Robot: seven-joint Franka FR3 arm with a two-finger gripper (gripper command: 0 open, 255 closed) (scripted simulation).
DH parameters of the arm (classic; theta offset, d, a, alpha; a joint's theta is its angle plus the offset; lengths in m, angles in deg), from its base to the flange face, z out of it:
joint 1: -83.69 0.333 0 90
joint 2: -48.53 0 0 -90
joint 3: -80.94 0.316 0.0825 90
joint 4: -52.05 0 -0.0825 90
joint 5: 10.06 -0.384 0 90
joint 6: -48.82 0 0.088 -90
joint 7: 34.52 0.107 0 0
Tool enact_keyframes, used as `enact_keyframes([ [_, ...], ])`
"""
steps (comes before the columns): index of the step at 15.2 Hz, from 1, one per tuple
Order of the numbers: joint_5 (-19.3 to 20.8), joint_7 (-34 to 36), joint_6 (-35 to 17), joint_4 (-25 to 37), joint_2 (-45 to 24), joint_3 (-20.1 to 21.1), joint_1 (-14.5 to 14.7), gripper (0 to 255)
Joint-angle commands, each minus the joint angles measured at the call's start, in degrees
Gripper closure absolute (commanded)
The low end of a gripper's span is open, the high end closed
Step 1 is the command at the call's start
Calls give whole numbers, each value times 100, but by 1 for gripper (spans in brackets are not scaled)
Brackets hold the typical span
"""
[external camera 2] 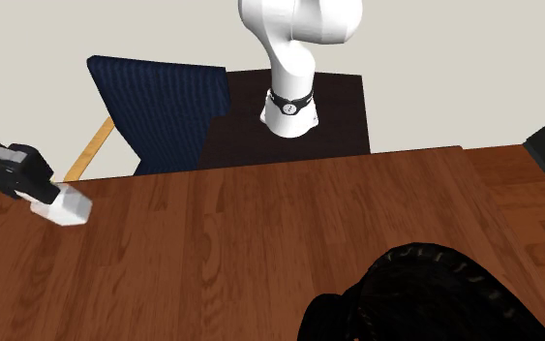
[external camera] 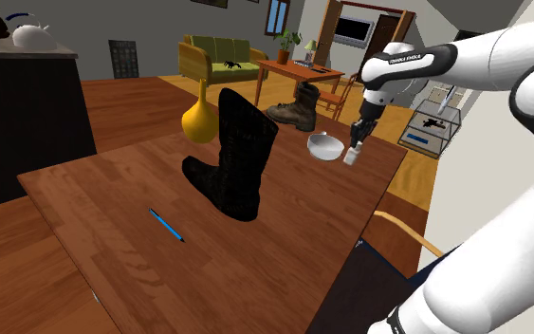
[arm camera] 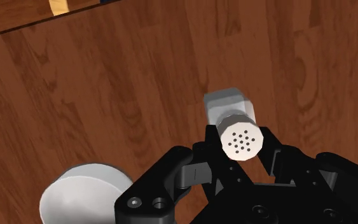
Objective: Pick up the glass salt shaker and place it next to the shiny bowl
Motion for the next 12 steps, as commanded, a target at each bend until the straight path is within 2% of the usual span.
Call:
enact_keyframes([
  [1,-156,-317,69,409,-366,-144,-104,255],
  [7,-803,-1147,451,1972,-1698,-391,-573,255],
  [12,-1361,-1666,1036,3696,-2962,-397,-1228,255],
])
